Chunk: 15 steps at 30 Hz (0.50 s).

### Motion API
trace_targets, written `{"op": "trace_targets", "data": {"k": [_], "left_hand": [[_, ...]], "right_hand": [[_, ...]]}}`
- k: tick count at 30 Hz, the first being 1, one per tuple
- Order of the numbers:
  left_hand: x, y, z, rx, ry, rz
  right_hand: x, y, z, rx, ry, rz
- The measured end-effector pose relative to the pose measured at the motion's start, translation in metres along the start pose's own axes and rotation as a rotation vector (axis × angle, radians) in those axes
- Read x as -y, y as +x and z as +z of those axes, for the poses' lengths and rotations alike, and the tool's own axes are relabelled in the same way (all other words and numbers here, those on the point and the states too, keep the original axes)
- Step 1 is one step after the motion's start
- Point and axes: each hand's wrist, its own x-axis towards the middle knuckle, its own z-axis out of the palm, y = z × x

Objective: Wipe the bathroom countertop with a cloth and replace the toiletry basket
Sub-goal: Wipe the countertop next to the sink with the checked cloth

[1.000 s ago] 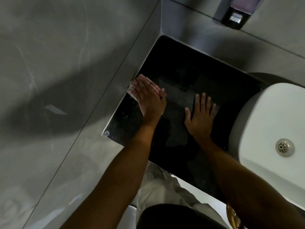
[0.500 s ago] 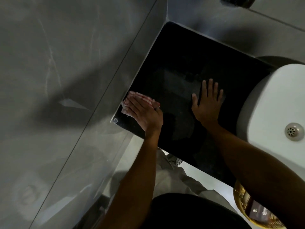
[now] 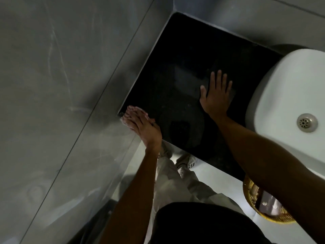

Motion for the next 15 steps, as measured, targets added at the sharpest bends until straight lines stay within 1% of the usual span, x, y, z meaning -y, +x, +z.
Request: {"op": "trace_targets", "data": {"k": [3, 4, 6, 9, 11, 12, 14, 15], "left_hand": [[0.013, -0.01, -0.016, 0.132, 0.156, 0.087], [0.015, -0.016, -0.023, 0.179, 0.211, 0.059], [0.022, -0.022, -0.036, 0.261, 0.248, -0.03], [0.057, -0.036, -0.057, 0.456, 0.459, -0.042], [0.081, -0.039, -0.079, 0.584, 0.513, -0.117], [0.089, -0.038, -0.089, 0.606, 0.408, -0.156], [0.092, -0.033, -0.11, 0.582, -0.029, -0.284], [0.089, -0.029, -0.12, 0.603, -0.239, -0.344]], "right_hand": [[0.001, -0.004, -0.006, 0.033, 0.001, -0.015], [0.0, -0.005, -0.008, 0.043, 0.005, -0.019], [-0.001, -0.009, -0.017, 0.079, 0.029, -0.026], [0.0, -0.02, -0.031, 0.197, 0.079, -0.016], [0.002, -0.03, -0.043, 0.243, 0.125, -0.012], [0.003, -0.034, -0.048, 0.233, 0.163, -0.028], [0.007, -0.045, -0.057, 0.177, 0.27, -0.087], [0.008, -0.051, -0.061, 0.157, 0.34, -0.109]]}}
